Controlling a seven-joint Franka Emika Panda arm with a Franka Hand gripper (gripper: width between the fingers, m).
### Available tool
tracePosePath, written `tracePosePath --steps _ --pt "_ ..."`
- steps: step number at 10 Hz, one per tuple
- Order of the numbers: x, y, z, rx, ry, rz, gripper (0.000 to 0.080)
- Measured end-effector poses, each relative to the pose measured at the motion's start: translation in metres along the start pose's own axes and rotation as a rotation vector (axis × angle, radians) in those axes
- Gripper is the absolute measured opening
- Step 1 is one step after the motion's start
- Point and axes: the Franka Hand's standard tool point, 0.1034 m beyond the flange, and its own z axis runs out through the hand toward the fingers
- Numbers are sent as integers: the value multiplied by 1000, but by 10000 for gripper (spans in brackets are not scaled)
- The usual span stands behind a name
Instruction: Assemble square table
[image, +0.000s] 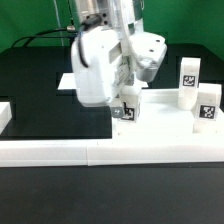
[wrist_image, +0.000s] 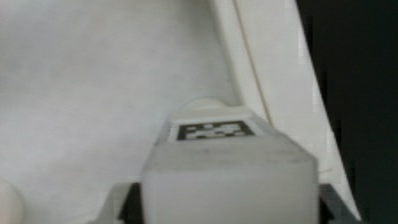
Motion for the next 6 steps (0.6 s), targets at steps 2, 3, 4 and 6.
tracePosePath --steps 2,3,4,6 --pt "0 0 0 23 -36 175 302" --pt "-1 0 0 26 -31 231 310" --pt "-1 0 0 29 -25 245 310" --pt "-1 2 1 24 -22 230 332"
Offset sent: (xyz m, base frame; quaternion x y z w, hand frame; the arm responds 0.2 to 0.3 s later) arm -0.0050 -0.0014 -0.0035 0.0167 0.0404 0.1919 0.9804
